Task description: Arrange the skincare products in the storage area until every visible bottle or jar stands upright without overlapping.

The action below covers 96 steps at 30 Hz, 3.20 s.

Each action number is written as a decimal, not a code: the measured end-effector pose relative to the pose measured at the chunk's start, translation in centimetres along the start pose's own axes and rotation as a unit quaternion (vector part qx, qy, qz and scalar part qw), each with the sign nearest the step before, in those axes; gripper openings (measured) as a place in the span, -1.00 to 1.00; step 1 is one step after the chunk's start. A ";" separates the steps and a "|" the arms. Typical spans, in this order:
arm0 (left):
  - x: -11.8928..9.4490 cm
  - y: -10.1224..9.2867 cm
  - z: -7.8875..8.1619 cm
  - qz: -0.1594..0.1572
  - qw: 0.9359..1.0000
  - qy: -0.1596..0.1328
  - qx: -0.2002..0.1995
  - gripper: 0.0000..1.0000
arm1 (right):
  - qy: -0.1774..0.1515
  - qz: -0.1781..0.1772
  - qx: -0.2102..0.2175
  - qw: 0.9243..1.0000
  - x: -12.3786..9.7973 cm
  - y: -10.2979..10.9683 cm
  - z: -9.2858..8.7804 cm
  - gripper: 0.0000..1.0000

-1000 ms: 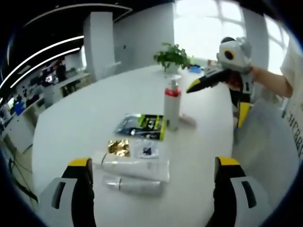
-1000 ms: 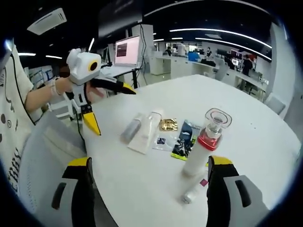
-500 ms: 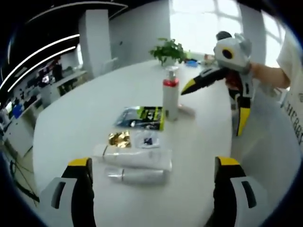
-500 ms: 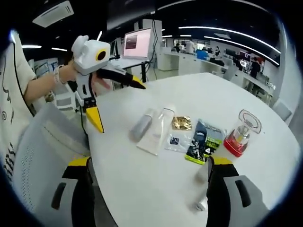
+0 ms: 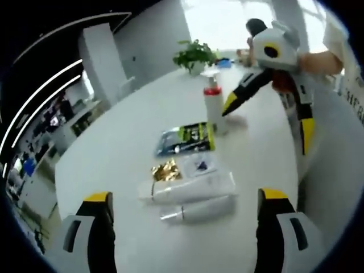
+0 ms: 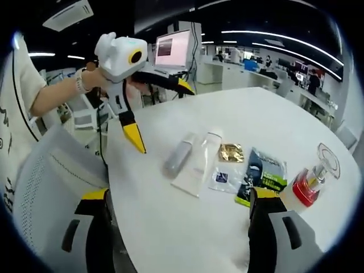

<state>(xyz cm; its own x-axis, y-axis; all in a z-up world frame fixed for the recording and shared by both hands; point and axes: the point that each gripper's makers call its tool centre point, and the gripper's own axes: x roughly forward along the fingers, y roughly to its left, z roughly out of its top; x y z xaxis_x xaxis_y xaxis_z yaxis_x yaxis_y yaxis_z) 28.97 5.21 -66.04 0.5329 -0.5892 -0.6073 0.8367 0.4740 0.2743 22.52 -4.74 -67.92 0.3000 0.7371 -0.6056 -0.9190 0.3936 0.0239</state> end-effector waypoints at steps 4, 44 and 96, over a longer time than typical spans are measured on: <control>0.6 1.0 0.0 -0.004 0.999 0.009 0.041 0.86 | -0.001 0.001 0.006 1.000 0.1 0.0 0.0 0.99; 8.2 0.3 -3.1 -0.188 0.878 0.157 0.410 -0.07 | -0.006 -0.006 0.051 0.999 -1.0 -0.4 -1.9 0.99; 9.7 -2.1 -6.4 -0.396 0.794 0.168 0.430 -0.31 | -0.027 -0.006 0.094 0.995 -2.1 -1.4 -2.7 0.95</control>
<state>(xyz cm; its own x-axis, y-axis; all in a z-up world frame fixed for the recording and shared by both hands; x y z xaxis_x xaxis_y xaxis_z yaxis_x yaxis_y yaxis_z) 31.58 2.64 -77.25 -0.1470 -0.2033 -0.9680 0.7461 -0.6653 0.0265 22.46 -8.33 -68.81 0.3278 0.7586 -0.5631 -0.8529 0.4939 0.1689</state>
